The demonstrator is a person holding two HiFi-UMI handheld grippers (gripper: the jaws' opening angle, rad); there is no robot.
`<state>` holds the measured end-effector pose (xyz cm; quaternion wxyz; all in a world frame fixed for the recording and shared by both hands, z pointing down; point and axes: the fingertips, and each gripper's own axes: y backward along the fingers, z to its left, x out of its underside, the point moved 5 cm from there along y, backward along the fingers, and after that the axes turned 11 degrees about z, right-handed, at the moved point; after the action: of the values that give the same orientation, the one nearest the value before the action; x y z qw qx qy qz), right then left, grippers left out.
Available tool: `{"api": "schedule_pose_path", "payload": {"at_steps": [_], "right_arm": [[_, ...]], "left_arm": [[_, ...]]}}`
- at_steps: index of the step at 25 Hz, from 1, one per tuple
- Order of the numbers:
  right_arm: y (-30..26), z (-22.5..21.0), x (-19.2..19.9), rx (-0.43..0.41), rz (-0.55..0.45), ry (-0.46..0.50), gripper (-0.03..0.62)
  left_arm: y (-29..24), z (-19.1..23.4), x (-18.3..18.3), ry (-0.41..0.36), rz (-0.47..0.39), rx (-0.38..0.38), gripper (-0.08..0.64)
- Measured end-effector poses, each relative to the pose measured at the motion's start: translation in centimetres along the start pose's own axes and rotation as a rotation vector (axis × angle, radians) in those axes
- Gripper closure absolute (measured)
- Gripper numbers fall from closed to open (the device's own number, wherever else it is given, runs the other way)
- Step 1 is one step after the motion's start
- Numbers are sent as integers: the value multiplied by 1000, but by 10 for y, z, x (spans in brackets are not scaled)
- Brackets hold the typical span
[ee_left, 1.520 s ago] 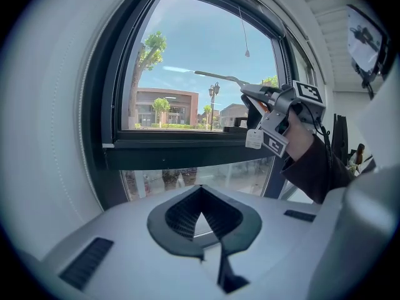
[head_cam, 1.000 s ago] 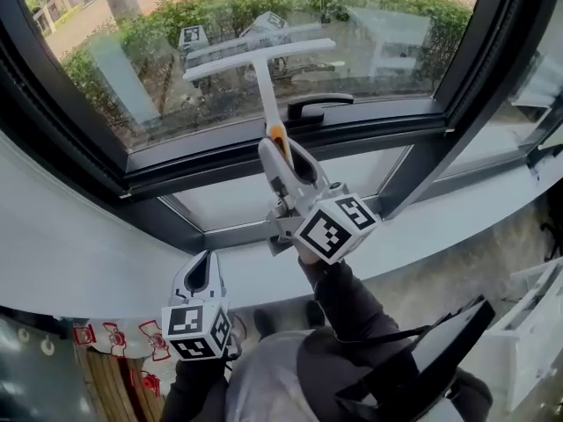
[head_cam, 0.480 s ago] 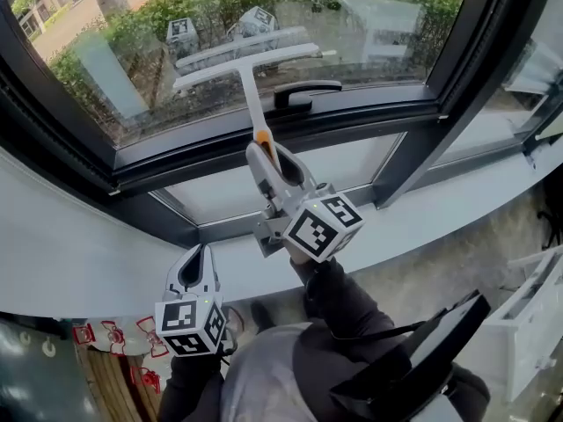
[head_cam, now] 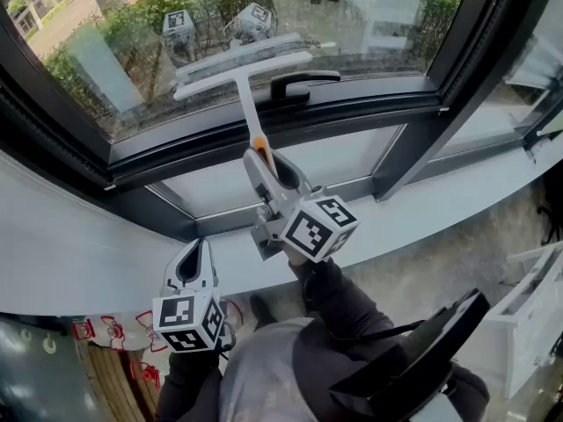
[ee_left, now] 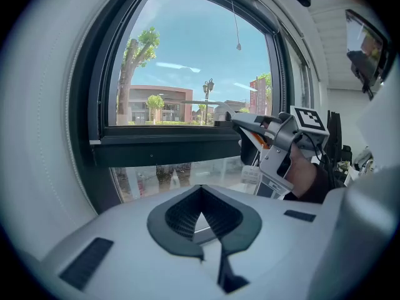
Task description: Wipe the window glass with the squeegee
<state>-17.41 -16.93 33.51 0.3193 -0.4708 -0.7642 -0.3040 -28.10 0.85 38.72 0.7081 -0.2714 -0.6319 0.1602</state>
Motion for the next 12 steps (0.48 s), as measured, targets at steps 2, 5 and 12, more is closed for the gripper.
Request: {"api": "schedule_pose_path", "payload": {"at_steps": [2, 5, 12], "right_arm": [[0, -1, 2, 3, 5, -4, 500], [1, -4, 5, 5, 14, -9, 502], [3, -8, 13, 11, 31, -19, 502]], "left_arm": [[0, 0, 0, -1, 2, 2, 561], [0, -1, 1, -1, 4, 5, 561], [-2, -3, 2, -5, 7, 12, 561]]}}
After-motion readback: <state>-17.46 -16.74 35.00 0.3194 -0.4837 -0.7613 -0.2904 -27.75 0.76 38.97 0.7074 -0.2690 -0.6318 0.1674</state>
